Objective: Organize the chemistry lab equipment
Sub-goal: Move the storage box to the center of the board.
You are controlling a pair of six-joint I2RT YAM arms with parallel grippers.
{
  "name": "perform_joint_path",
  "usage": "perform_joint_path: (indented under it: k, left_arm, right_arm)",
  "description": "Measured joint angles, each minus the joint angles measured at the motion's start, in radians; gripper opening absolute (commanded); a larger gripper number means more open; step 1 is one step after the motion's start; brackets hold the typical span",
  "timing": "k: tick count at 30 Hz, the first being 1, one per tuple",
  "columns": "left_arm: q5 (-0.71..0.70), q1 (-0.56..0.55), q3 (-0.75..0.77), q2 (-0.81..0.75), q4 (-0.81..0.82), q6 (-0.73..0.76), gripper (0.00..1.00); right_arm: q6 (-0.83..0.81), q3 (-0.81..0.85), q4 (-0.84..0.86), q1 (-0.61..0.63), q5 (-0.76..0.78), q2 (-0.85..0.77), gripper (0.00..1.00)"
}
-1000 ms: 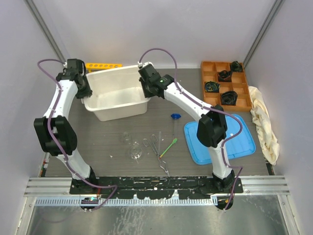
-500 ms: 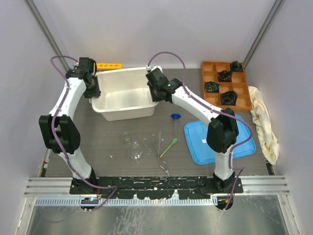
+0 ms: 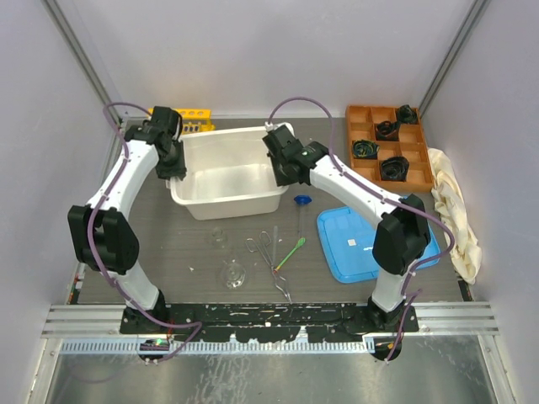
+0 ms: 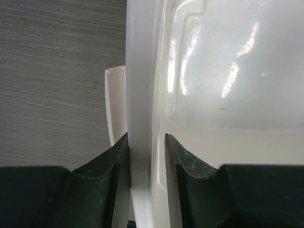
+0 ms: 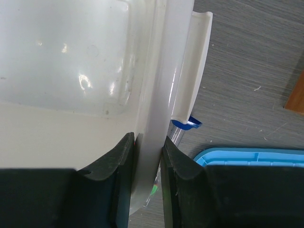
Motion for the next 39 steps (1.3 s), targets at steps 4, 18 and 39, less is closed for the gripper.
perform_joint_path:
  k: [4, 18, 39]
  left_arm:
    - [0.017, -0.010, -0.022, -0.019, -0.003, -0.012, 0.32]
    - [0.058, -0.050, -0.029, -0.021, 0.018, -0.034, 0.58]
    - [0.014, -0.097, -0.043, -0.289, 0.214, -0.034, 0.72]
  right_arm:
    - [0.004, -0.026, -0.019, 0.000, -0.002, -0.027, 0.02]
    - [-0.019, -0.073, -0.046, 0.010, 0.010, -0.063, 0.50]
    - [-0.054, -0.072, 0.004, 0.068, 0.020, -0.272, 0.61]
